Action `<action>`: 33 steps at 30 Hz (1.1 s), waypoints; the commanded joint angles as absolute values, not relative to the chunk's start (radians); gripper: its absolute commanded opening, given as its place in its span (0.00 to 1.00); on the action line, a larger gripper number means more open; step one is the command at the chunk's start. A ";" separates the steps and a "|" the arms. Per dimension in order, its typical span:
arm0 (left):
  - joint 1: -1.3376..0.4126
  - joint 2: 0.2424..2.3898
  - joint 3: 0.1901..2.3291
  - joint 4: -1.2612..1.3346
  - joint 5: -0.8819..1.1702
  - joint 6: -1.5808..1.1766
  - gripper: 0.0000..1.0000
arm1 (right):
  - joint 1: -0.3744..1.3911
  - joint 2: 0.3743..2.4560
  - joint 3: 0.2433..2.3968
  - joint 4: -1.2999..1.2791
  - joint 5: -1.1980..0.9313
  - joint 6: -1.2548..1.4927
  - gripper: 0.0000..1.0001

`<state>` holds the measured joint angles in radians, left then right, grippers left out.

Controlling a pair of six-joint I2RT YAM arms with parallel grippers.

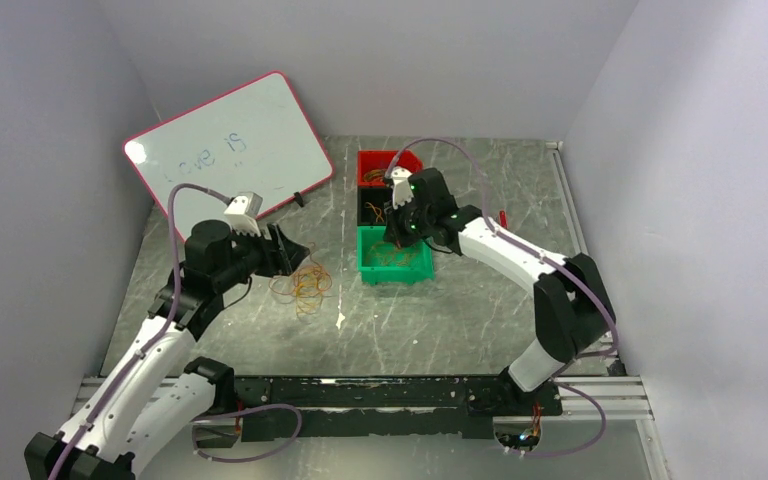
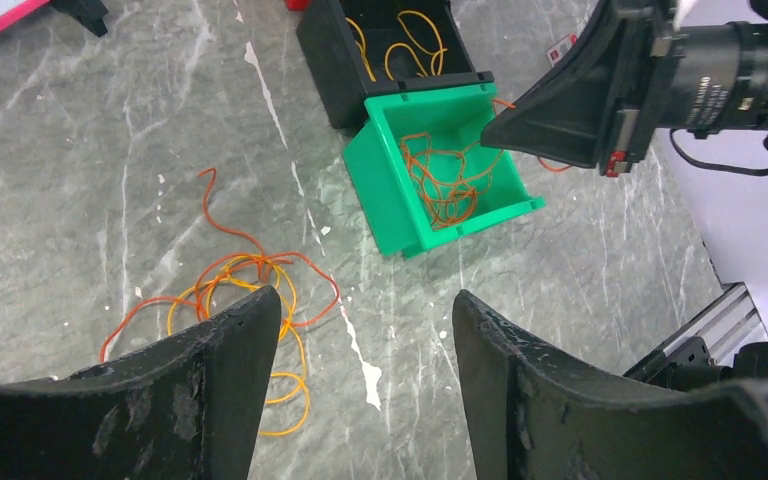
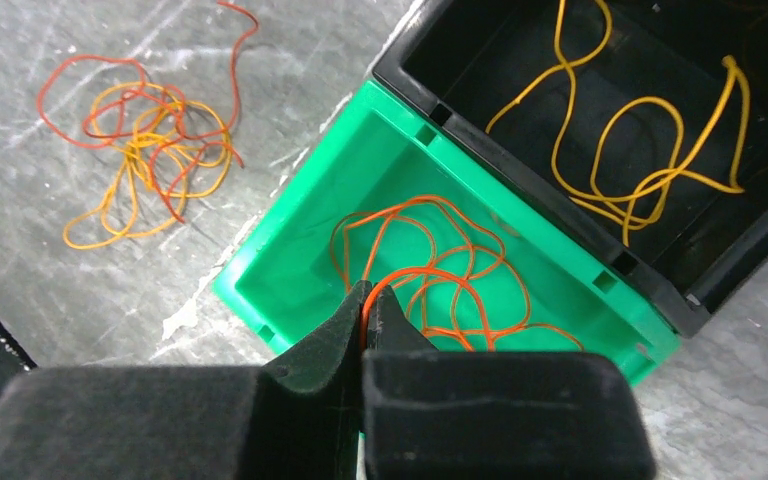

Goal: Untangle the cables

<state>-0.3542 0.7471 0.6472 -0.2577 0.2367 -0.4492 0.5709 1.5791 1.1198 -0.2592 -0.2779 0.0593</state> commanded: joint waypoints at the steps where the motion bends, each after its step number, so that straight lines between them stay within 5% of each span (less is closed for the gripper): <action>1: -0.348 0.746 0.639 -0.216 0.266 -0.451 0.69 | 0.567 1.631 1.115 -0.223 -0.305 0.041 0.00; 16: -0.350 0.716 0.611 -0.219 0.263 -0.463 0.69 | 0.593 1.807 1.183 -0.218 -0.279 0.049 0.02; 26: -0.350 0.709 0.605 -0.223 0.257 -0.462 0.69 | 0.607 1.790 1.234 -0.244 -0.247 0.048 0.31; 33: -0.349 0.709 0.599 -0.219 0.258 -0.465 0.69 | 0.607 1.735 1.251 -0.291 -0.221 0.049 0.39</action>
